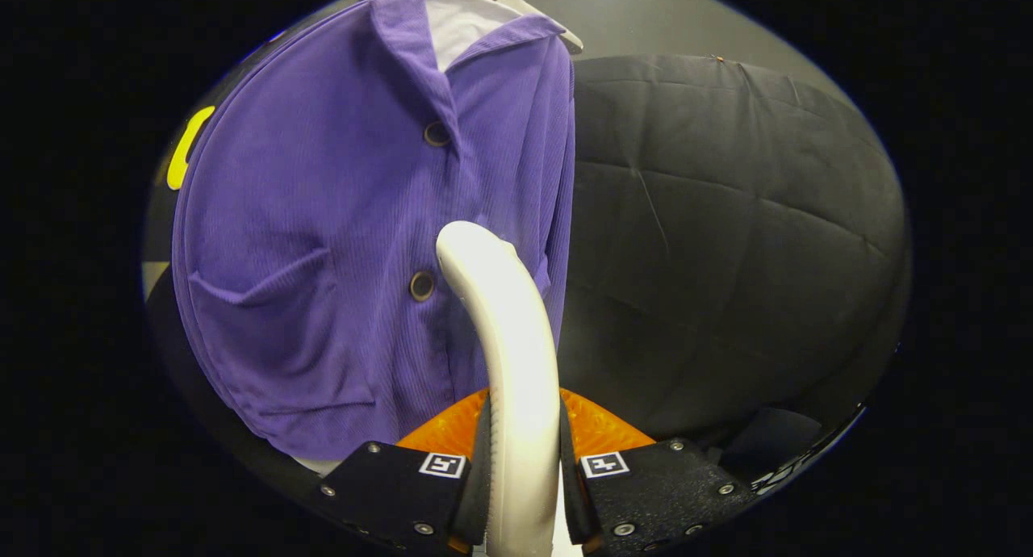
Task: Iron the clothes twice with a garment steamer, once on the left side and once on the right side.
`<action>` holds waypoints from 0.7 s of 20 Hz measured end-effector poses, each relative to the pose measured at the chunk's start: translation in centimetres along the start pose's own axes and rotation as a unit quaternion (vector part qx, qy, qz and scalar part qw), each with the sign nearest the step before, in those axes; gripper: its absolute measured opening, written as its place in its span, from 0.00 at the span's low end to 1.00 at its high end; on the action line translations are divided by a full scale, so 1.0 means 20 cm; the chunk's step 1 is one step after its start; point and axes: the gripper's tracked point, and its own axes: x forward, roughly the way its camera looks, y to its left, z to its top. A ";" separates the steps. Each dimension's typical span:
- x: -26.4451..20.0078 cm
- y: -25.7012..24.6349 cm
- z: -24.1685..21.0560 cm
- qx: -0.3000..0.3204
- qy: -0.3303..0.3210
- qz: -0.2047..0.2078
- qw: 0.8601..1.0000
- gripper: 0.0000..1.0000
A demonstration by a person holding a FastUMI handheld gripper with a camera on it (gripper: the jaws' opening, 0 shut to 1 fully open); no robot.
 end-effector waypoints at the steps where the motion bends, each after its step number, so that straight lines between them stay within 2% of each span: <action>1: 0.00 0.01 -0.06 0.000 0.009 0.004 1.000 0.38; 8: 0.04 0.12 -0.45 -0.024 0.070 0.019 0.997 0.38; 14: -0.08 0.10 -0.58 -0.028 0.075 0.029 0.996 0.38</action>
